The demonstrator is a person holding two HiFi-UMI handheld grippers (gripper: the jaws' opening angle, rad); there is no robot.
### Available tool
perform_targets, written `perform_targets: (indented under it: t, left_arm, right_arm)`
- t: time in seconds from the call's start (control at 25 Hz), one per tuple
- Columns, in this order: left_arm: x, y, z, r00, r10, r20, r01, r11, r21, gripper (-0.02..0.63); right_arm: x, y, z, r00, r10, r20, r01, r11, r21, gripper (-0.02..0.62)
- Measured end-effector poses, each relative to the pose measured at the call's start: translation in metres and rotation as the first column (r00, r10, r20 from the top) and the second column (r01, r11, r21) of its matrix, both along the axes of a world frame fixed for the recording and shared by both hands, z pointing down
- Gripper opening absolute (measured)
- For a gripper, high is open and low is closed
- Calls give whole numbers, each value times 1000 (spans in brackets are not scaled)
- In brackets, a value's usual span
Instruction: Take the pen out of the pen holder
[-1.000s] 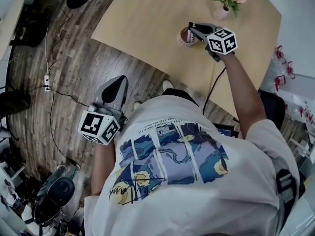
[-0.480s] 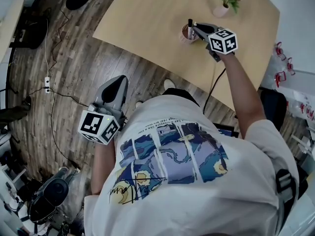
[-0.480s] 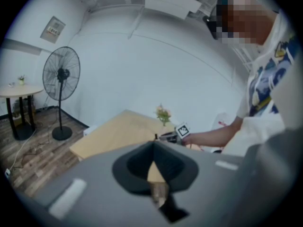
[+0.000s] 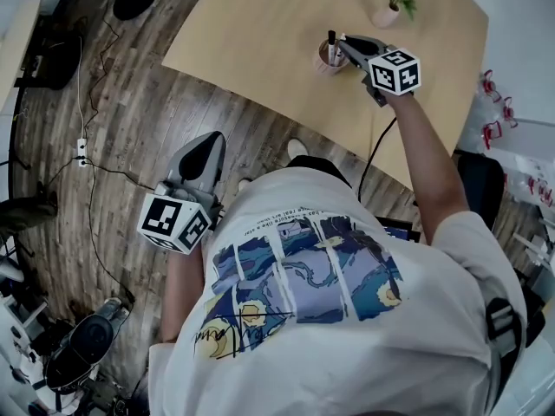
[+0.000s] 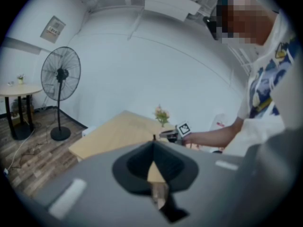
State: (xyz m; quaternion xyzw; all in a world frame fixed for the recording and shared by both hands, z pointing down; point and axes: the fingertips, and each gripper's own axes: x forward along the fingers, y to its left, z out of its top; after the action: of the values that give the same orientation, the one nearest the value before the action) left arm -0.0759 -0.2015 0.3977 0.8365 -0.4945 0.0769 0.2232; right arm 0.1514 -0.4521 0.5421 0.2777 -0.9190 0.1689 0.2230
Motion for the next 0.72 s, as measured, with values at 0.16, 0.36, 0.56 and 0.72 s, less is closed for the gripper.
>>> perform_targets:
  t: [0.16,0.36,0.56,0.72]
  left_arm:
    - [-1,7,0,1000,8,-6,-8,1000,4,8]
    - [-5,19,-1,999,27,-16,-27,1000,11,8]
    - [-13,33,-1,998,51,-25,-51,999,20,9]
    - [-18,44,3,997,74,-35,-73,997,21,8]
  right_arm:
    - [0,5,-18,1000,16,13,-16,999,33,37]
    - [-1,14,-43,999,38,23,-40,996,81,37]
    - [-8,32,-77,997,52,52,-58,989,134,37]
    - [-18,51,-98,997,52,63,-62,985,163,37]
